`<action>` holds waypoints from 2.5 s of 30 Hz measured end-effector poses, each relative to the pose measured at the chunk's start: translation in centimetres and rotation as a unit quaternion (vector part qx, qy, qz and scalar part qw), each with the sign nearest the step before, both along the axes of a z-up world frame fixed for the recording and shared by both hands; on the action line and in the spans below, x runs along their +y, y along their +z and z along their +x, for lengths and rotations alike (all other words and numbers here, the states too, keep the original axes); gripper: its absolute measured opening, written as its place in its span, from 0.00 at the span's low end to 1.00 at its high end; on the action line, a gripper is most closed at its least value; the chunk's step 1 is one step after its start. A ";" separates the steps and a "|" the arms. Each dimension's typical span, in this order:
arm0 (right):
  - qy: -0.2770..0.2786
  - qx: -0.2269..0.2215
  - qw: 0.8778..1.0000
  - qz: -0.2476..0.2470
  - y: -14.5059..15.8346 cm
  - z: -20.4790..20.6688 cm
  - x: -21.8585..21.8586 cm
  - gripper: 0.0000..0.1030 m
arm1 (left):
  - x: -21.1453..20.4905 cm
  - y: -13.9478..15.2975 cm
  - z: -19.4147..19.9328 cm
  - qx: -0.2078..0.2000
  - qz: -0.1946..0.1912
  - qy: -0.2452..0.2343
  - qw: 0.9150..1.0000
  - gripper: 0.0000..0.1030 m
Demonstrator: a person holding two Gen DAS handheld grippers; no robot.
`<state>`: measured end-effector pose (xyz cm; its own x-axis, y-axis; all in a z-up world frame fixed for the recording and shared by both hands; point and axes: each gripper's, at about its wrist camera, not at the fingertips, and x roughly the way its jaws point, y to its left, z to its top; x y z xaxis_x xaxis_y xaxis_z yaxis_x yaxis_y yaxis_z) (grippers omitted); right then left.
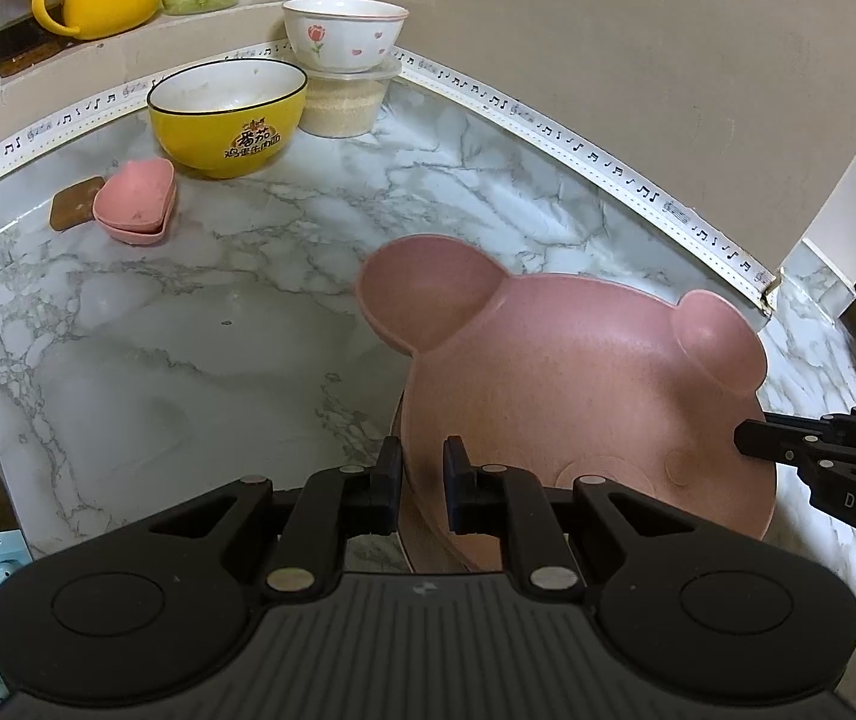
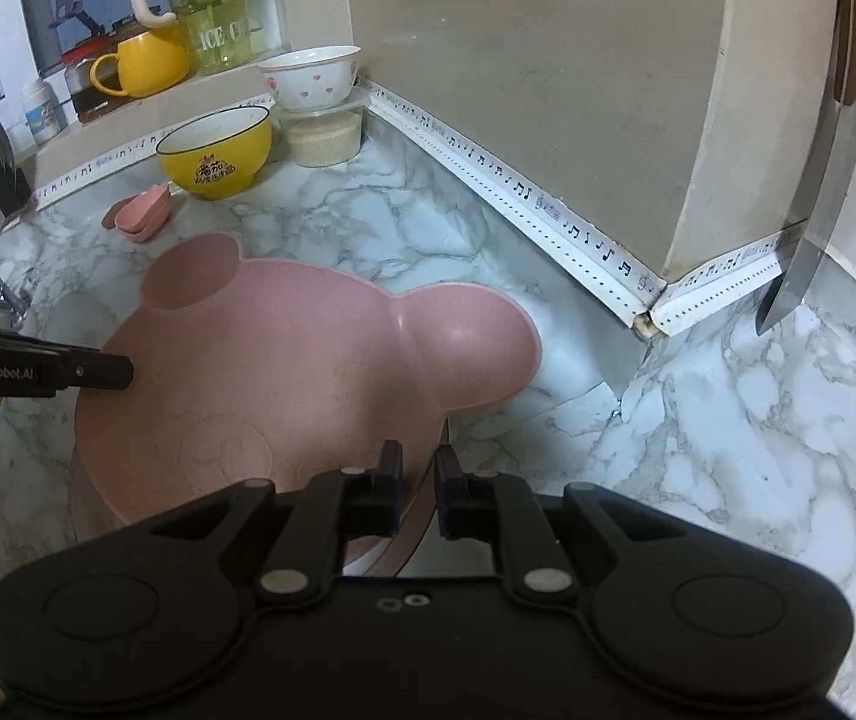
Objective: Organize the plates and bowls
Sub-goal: 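Lower the bear plate onto the stacked white plates with both grippers, then open both grippers and pull them back from the bear plate, then move both tools toward the cream bowl beside the pink bowl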
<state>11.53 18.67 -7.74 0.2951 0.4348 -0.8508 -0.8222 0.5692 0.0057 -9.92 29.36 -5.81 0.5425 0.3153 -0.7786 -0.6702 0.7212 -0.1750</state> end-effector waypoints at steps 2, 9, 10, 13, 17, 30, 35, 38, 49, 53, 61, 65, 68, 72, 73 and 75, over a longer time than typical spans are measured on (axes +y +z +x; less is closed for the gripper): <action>-0.005 0.003 1.000 0.000 -0.1 0.0 -0.1 0.12 | -0.1 0.0 0.1 0.002 0.004 -0.001 1.000 0.13; -0.012 -0.004 1.000 0.000 -0.1 -0.2 -0.4 0.18 | -0.5 0.0 -0.1 0.006 0.013 -0.008 1.000 0.13; -0.014 -0.003 1.000 0.001 0.0 -0.2 -0.5 0.19 | -0.5 0.0 -0.1 0.007 0.012 -0.008 1.000 0.13; -0.021 -0.001 1.000 0.002 0.1 -0.3 -0.9 0.20 | -0.6 0.1 -0.3 0.006 0.010 -0.008 1.000 0.13; -0.025 0.002 1.000 0.009 0.7 -0.5 -1.3 0.22 | -0.9 0.5 -0.7 0.002 0.012 -0.008 1.000 0.13; -0.014 0.001 0.998 0.054 4.1 -2.7 -2.4 0.35 | -4.6 4.3 -1.4 -0.041 0.061 -0.038 0.997 0.13; -0.013 -0.005 0.997 0.075 5.9 -3.5 -3.4 0.41 | -6.2 5.5 -0.8 -0.056 0.063 -0.054 0.995 0.14; -0.014 -0.013 0.996 0.087 6.7 -3.9 -4.1 0.44 | -7.2 6.1 -0.6 -0.065 0.065 -0.062 0.994 0.17; -0.026 -0.025 0.992 0.124 9.3 -4.8 -7.4 0.58 | -10.2 7.9 0.2 -0.089 0.074 -0.085 0.990 0.37; -0.036 -0.024 0.990 0.137 10.2 -5.2 -9.1 0.67 | -11.6 8.5 0.5 -0.100 0.080 -0.094 0.987 0.53; -0.078 -0.035 0.986 0.145 11.2 -5.4 -12.9 0.87 | -14.6 9.5 1.9 -0.112 0.089 -0.126 0.982 0.64; -0.111 -0.064 0.981 0.147 11.7 -5.2 -15.0 1.00 | -16.1 9.8 3.3 -0.122 0.088 -0.143 0.978 0.73; -0.142 -0.073 0.976 0.145 11.8 -4.6 -16.9 1.00 | -17.4 9.8 4.8 -0.125 0.085 -0.160 0.975 0.75; -0.183 -0.079 0.969 0.143 12.1 -3.6 -19.6 1.00 | -19.4 9.8 7.1 -0.130 0.079 -0.186 0.971 0.75; -0.194 -0.083 0.967 0.142 12.2 -3.4 -20.3 1.00 | -19.9 9.8 7.7 -0.131 0.078 -0.192 0.969 0.75; -0.215 -0.090 0.963 0.139 12.4 -3.0 -21.8 1.00 | -21.0 9.8 9.1 -0.133 0.074 -0.203 0.967 0.75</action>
<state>8.57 -3.11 4.61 0.6299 0.4426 -0.6382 -0.5127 0.8542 0.0864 -0.86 8.35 4.04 0.8201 0.1317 -0.5569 -0.2720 0.9459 -0.1770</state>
